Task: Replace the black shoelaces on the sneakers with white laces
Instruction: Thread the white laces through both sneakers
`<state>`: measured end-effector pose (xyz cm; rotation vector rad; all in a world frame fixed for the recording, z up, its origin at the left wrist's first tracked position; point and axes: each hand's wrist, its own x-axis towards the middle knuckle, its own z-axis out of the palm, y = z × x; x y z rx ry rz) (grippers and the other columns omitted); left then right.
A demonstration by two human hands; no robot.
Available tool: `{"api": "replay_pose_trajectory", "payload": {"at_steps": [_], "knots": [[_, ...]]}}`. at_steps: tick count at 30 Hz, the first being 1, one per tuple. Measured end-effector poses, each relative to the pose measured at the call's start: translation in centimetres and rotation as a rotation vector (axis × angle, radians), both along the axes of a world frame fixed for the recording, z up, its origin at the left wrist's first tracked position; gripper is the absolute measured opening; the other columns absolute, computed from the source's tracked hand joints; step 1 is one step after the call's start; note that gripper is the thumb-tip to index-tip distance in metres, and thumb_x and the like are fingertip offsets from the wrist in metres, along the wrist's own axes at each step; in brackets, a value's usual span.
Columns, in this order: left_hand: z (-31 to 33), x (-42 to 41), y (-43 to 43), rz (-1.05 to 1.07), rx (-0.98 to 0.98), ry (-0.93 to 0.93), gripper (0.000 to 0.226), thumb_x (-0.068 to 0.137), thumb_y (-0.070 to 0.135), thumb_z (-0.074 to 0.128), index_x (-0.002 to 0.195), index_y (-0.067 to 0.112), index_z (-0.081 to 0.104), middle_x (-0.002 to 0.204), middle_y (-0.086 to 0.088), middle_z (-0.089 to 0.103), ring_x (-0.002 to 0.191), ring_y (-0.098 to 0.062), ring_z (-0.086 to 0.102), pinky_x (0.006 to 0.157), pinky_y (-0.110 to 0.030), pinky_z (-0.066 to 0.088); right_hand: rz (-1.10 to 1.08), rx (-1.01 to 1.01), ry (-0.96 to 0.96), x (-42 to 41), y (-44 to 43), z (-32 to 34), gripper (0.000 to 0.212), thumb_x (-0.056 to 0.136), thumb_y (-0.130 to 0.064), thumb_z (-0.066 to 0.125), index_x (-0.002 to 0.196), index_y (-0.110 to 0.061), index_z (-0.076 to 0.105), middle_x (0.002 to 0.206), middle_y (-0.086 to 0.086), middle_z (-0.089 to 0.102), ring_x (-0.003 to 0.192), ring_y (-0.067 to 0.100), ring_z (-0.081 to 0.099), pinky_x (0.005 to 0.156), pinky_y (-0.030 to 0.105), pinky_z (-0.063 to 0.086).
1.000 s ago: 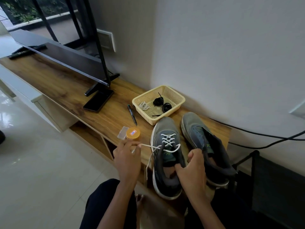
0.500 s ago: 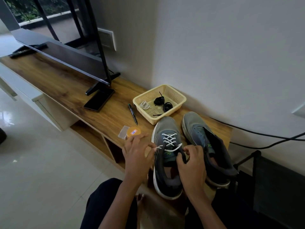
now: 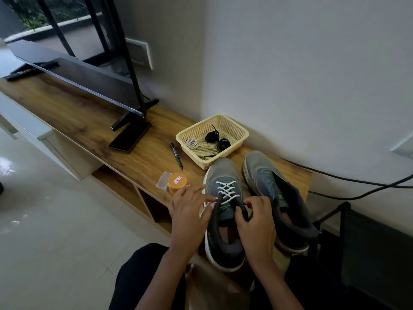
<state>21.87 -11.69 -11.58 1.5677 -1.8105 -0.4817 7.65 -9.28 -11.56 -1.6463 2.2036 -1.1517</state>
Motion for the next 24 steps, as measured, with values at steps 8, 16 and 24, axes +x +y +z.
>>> {"api": "replay_pose_trajectory", "payload": {"at_steps": [8,16,24], "knots": [[0.1,1.6,-0.2,0.05,0.089,-0.099,0.019,0.091,0.036,0.047,0.096,0.03,0.064,0.128,0.016,0.05,0.124,-0.008,0.029,0.098,-0.029,0.013,-0.036,-0.079,0.124,0.3,-0.5,-0.1,0.023,0.071,-0.005,0.075,0.074,-0.01,0.053,0.084,0.005,0.051,0.067,0.018,0.054,0.05,0.007,0.019],[-0.2,1.8,-0.1,-0.1,0.25,0.063,0.016,0.094,0.029,0.051,0.089,0.042,0.06,0.111,0.024,0.059,0.116,-0.005,0.048,0.109,-0.047,0.028,-0.014,-0.081,0.098,0.2,-0.6,-0.3,0.023,0.072,-0.005,0.074,0.074,-0.01,0.052,0.082,0.004,0.049,0.067,0.013,0.047,0.052,0.005,0.019],[0.2,1.4,-0.5,0.061,0.18,0.009,0.008,0.09,0.029,0.059,0.093,0.034,0.064,0.095,0.022,0.063,0.097,0.003,0.052,0.104,-0.034,0.019,0.033,-0.068,0.085,-0.2,-0.7,-0.8,0.022,0.075,-0.009,0.072,0.076,-0.012,0.051,0.078,-0.004,0.045,0.067,0.011,0.045,0.052,0.008,0.023]]}}
